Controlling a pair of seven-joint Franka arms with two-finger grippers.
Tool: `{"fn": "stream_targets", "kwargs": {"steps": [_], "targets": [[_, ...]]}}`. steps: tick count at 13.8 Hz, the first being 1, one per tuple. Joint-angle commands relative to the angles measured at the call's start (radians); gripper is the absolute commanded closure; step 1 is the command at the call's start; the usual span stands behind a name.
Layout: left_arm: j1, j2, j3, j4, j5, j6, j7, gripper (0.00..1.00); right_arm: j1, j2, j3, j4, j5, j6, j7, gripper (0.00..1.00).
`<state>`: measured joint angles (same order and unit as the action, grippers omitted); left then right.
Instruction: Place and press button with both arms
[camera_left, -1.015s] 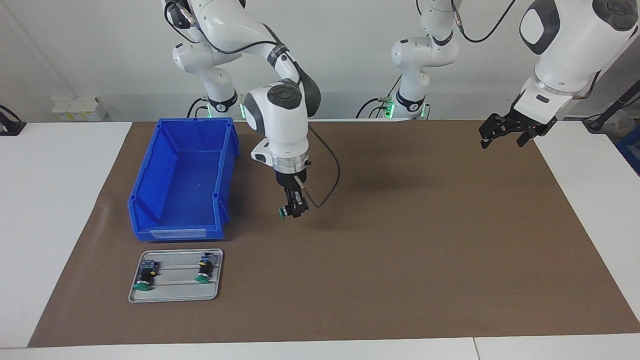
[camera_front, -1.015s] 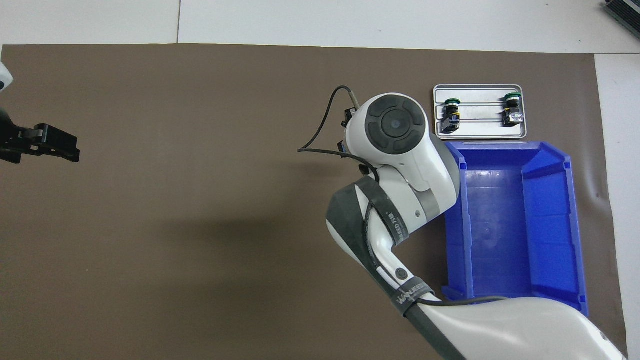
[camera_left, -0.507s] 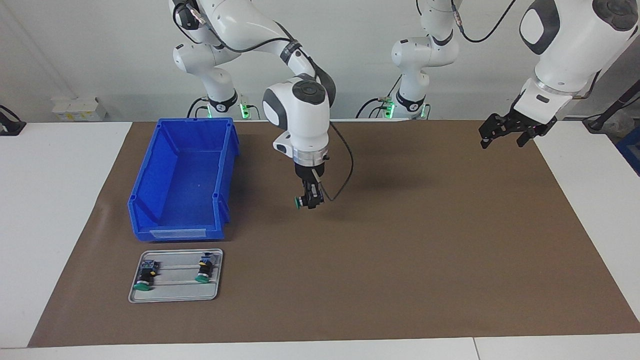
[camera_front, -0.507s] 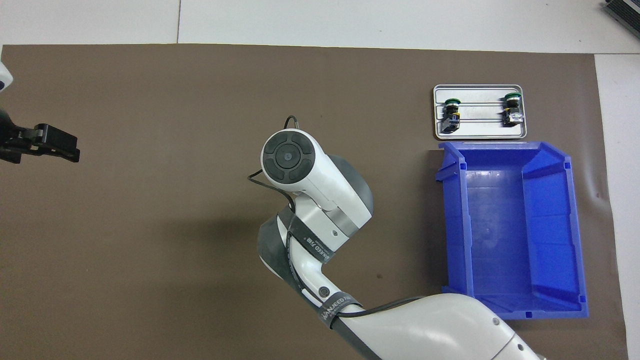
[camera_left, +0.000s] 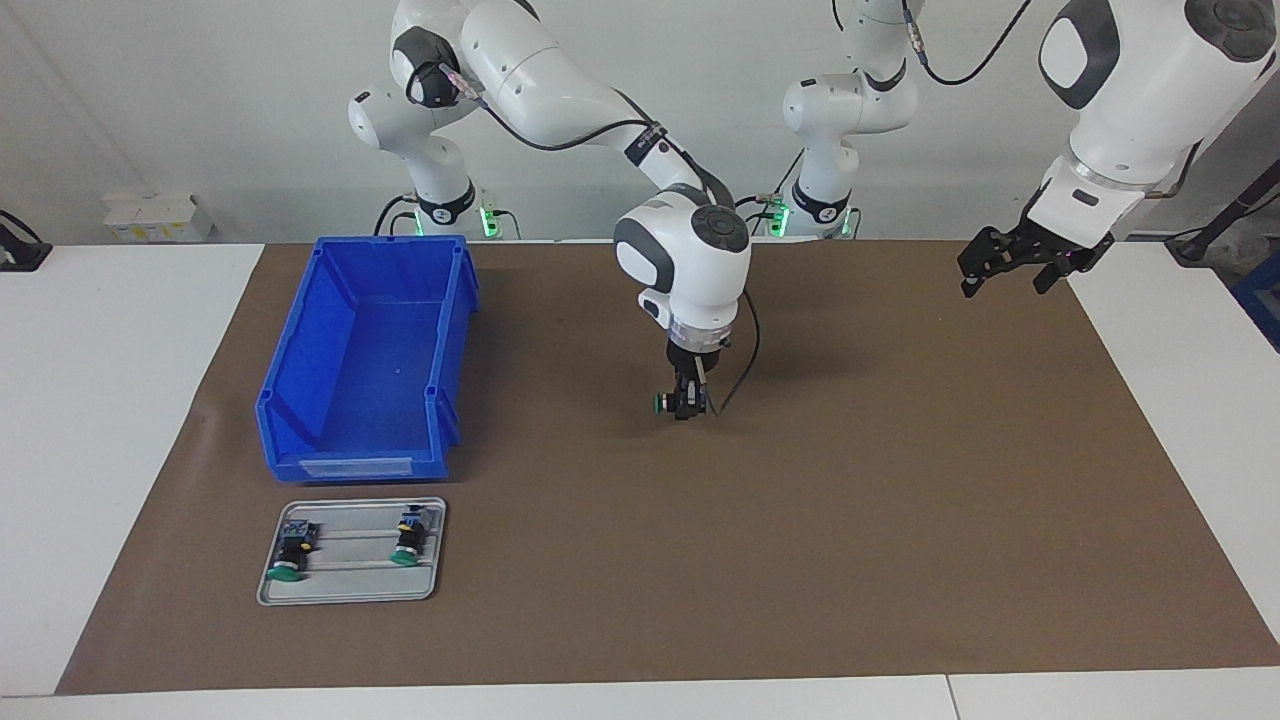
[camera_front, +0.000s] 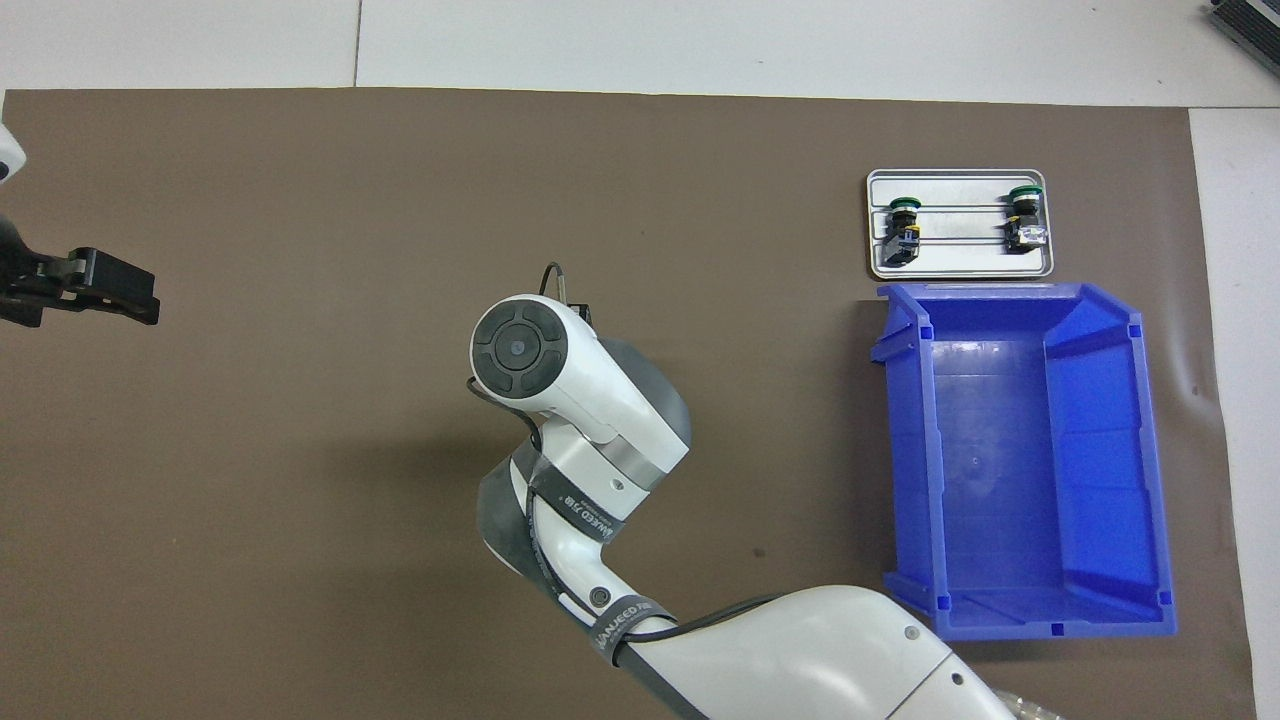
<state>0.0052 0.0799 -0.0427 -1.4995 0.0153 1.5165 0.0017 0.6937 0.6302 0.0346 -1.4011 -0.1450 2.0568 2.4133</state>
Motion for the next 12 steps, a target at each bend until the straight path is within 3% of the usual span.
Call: {"fn": "stream_targets", "kwargs": {"steps": [1, 3, 7, 8, 9, 10, 12], "targets": [[-0.010, -0.034, 0.000, -0.041, 0.008, 0.004, -0.012, 0.00, 0.007, 0.011, 0.007, -0.015, -0.018, 0.040, 0.014, 1.00], [-0.034, -0.035, -0.003, -0.045, 0.009, 0.030, -0.009, 0.00, 0.010, 0.006, 0.007, -0.054, -0.015, 0.083, 0.013, 1.00], [-0.059, -0.049, -0.008, -0.109, 0.002, 0.203, 0.061, 0.00, 0.010, -0.006, 0.008, -0.102, -0.004, 0.128, 0.012, 1.00], [-0.059, -0.057, -0.009, -0.129, -0.003, 0.203, 0.117, 0.00, 0.010, -0.006, 0.008, -0.104, -0.002, 0.128, 0.012, 0.70], [-0.059, -0.069, -0.009, -0.152, -0.006, 0.208, 0.170, 0.00, 0.010, -0.006, 0.008, -0.104, -0.002, 0.129, 0.012, 0.14], [-0.057, -0.074, -0.009, -0.166, -0.027, 0.211, 0.214, 0.00, 0.010, -0.006, 0.008, -0.104, -0.002, 0.129, 0.010, 0.06], [-0.054, -0.074, -0.008, -0.174, -0.105, 0.255, 0.305, 0.00, 0.006, -0.006, 0.008, -0.093, 0.011, 0.128, 0.010, 0.03]]}}
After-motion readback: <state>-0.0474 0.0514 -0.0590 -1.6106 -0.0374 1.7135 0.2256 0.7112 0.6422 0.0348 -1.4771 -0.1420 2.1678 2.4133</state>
